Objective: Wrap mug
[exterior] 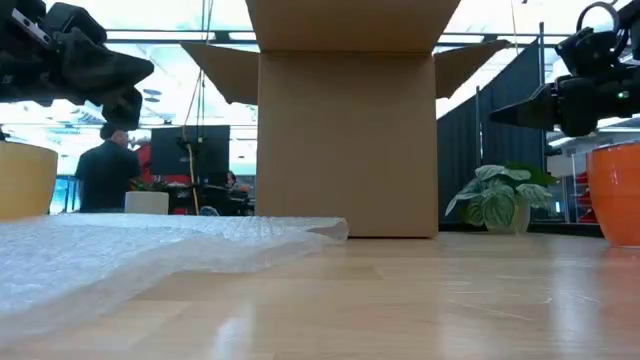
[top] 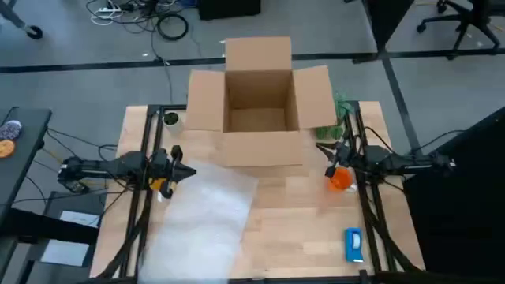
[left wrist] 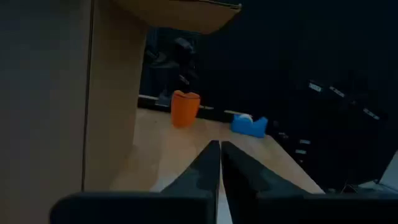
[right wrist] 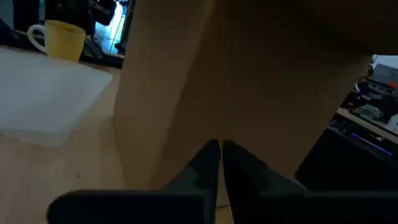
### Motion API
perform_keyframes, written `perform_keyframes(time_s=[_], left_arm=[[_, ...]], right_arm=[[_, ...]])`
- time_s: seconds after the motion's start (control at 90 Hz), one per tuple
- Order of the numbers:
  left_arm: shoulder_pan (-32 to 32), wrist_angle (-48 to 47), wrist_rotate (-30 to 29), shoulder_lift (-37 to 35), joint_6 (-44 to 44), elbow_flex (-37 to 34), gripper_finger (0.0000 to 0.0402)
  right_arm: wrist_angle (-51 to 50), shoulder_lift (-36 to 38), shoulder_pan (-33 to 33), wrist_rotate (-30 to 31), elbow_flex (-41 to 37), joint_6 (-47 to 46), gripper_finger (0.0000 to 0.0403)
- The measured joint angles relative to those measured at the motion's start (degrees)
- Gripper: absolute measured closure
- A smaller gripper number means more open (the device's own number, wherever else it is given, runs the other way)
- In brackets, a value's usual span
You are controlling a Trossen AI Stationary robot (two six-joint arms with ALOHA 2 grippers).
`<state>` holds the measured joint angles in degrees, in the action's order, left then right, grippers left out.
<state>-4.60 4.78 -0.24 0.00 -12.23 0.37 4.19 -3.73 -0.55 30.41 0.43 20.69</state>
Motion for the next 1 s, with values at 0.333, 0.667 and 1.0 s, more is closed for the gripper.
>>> perform_keyframes(time_s=[0.333, 0.667, 1.0], left_arm=[[0.0, 0.0, 0.0, 0.0, 0.0, 0.0, 0.0401], [0.0, 0.0, 0.0, 0.0, 0.0, 0.0, 0.0401], [0.0, 6.3, -6.2, 0.0, 0.0, 0.0, 0.0401]], right_arm=[[0.0, 0.0, 0.0, 0.0, 0.0, 0.0, 0.0401], [0.0, 0.0, 0.0, 0.0, 0.0, 0.0, 0.0402], [0.0, 0.0, 0.0, 0.0, 0.0, 0.0, 0.0402]])
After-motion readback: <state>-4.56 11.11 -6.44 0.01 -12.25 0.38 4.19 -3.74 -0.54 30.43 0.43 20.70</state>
